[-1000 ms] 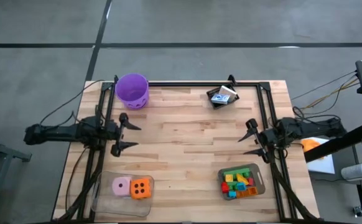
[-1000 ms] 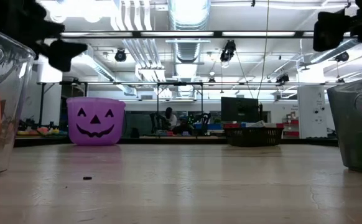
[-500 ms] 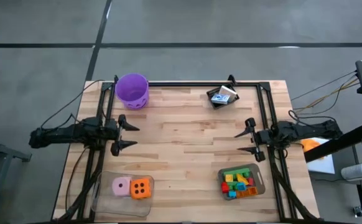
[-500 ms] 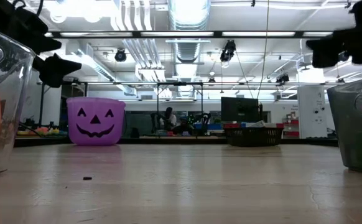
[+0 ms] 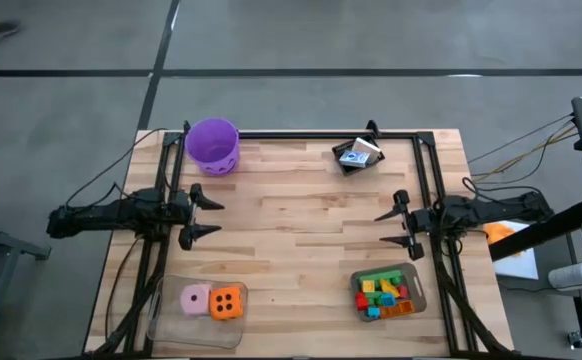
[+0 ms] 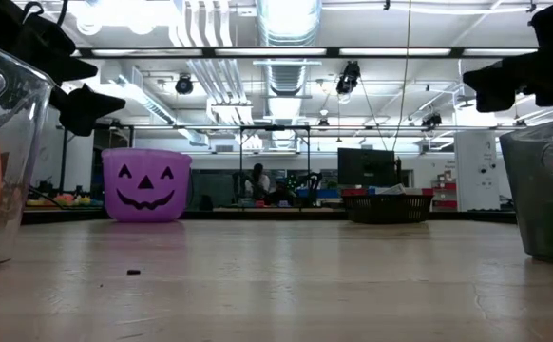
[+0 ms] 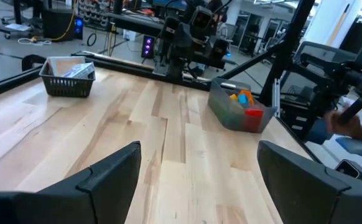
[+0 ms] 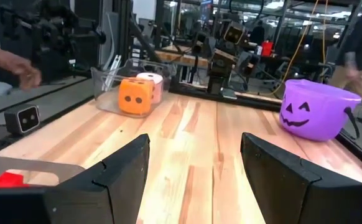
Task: Pick & Place Toys
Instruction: Return to Home Position
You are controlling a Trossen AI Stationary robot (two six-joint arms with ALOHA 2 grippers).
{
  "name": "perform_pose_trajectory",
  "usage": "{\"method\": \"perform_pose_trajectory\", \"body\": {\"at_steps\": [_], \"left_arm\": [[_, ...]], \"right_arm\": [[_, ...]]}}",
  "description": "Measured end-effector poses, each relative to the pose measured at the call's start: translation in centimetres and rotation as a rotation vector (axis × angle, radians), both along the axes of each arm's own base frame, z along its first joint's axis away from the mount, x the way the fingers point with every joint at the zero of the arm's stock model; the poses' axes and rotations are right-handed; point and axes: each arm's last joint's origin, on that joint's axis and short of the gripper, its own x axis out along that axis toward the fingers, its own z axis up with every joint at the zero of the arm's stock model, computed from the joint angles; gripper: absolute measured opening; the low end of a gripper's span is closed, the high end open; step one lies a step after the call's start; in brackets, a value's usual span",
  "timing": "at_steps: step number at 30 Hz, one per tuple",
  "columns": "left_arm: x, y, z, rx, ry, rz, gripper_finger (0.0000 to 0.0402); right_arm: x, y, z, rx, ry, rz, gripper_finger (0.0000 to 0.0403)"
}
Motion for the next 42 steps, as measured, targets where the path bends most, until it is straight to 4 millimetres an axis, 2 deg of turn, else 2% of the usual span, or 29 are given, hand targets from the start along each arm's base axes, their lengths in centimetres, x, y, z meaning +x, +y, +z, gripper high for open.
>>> {"method": "perform_pose_trajectory", "body": {"at_steps": [19, 42], "left_arm": [[0.00, -0.01, -0.02, 0.004, 0.001, -0.002, 0.0323], [0.00, -0.01, -0.04, 0.004, 0.002, -0.002, 0.0324]], "right_arm": [[0.41, 0.08, -0.25, -0.009, 0.069, 0.003, 0.0250], [0.45, 0.08, -0.27, -0.009, 0.072, 0.003, 0.0250]]}}
